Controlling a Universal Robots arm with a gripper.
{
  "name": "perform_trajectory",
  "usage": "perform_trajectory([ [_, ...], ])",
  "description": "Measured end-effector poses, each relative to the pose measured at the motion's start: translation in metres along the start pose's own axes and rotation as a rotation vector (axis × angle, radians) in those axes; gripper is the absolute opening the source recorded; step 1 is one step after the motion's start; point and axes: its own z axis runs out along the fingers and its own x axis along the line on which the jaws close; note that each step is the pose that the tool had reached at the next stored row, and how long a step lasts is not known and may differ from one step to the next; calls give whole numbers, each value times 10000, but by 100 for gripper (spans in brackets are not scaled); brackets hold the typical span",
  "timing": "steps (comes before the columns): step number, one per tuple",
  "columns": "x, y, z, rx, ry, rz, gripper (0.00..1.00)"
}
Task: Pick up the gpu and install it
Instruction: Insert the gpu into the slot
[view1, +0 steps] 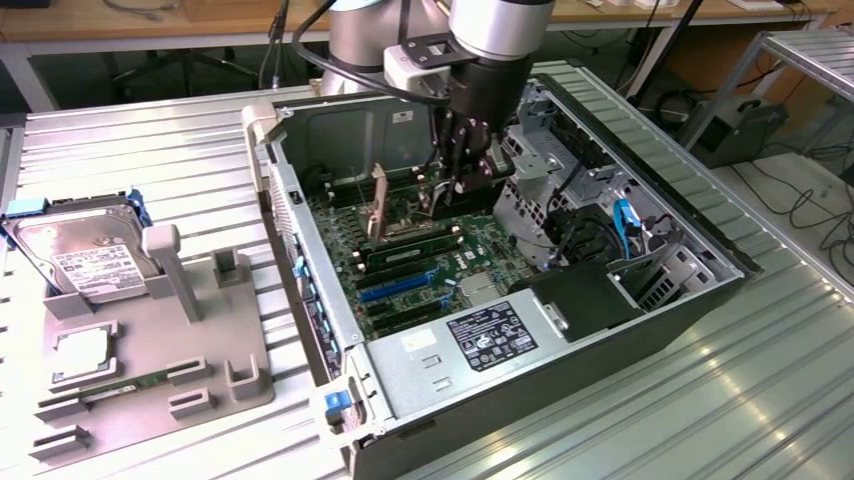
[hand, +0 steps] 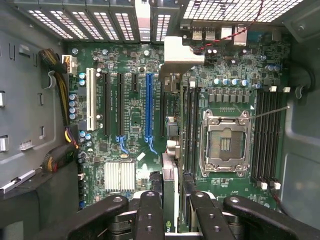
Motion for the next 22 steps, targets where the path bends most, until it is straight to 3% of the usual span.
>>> perform_trajectory([
  [14, 31, 1, 4, 0, 0, -1, 26],
  [22, 121, 3, 19, 0, 0, 0, 26],
])
